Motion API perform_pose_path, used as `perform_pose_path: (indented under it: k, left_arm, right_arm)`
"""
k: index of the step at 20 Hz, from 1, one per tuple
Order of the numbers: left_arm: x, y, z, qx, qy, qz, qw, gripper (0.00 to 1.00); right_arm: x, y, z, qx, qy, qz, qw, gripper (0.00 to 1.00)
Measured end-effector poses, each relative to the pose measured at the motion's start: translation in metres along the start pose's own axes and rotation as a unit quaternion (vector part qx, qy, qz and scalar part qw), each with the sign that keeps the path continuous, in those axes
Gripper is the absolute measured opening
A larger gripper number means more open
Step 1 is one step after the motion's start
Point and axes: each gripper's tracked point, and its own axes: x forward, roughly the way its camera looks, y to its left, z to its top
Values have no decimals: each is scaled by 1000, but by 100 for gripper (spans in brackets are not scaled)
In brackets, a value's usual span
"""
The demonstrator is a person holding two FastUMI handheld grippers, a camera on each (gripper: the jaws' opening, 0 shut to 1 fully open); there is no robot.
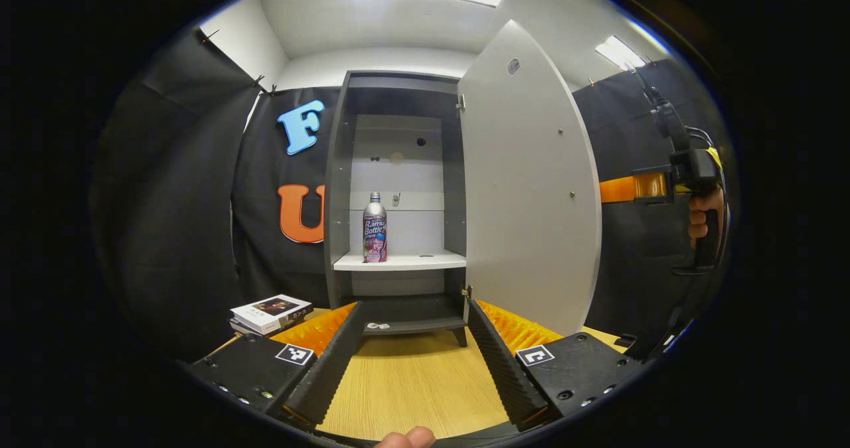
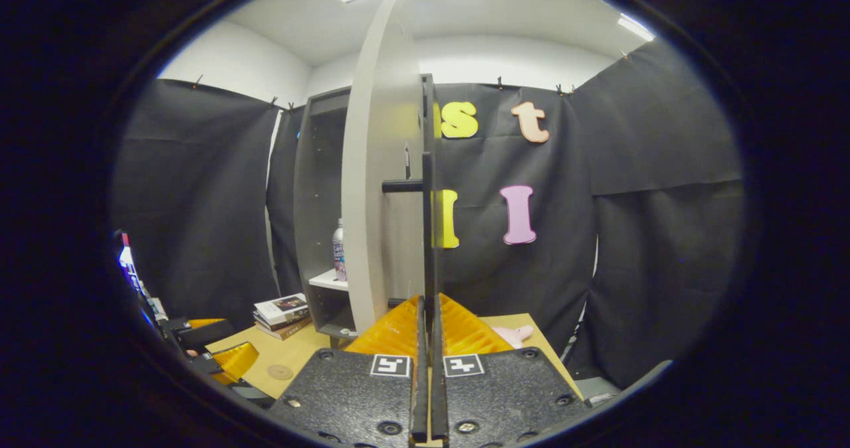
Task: Open the cabinet door with the right hand, grasp the bottle in the cabinet with the left hand and place it on the coaster, then close the cabinet door with the right hand.
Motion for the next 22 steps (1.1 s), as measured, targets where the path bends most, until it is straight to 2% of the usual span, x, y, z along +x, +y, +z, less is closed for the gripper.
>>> perform_pose_path:
  k: [4, 10, 12, 13, 15, 16, 18, 19, 22]
  left_arm:
    - [-1, 1, -2, -3, 3, 1, 1000, 95]
    - [2, 8, -3, -10, 4, 13, 1000, 95]
    - [1, 13, -3, -7, 2, 18, 1000, 95]
    - [1, 16, -4, -6, 3, 21, 1000, 95]
    - [2, 21, -7, -7, 6, 29, 1000, 95]
    - [1, 23, -7, -8, 7, 33, 999, 95]
    - [3, 27, -6, -12, 7, 39, 999, 95]
    - [4, 30, -5, -12, 6, 41, 999, 95]
    - [13, 35, -1, -9, 1, 46, 999, 95]
  right_arm:
    - [-11, -3, -8, -7, -2, -29, 1000, 5]
    - [-17, -14, -30, 9, -15, -40, 999, 5]
    - [-15, -9, -35, 15, -13, -26, 999, 7]
    - [-12, -8, -39, 15, -12, -21, 1000, 11]
    - [-10, -13, -48, 11, -5, -25, 1000, 29]
    - [-8, -14, -53, 9, -2, -28, 1000, 47]
    - [-5, -15, -57, 11, 0, -32, 999, 60]
    - [-4, -18, -58, 11, 0, -37, 999, 62]
    - [-1, -29, -60, 29, 0, -45, 999, 81]
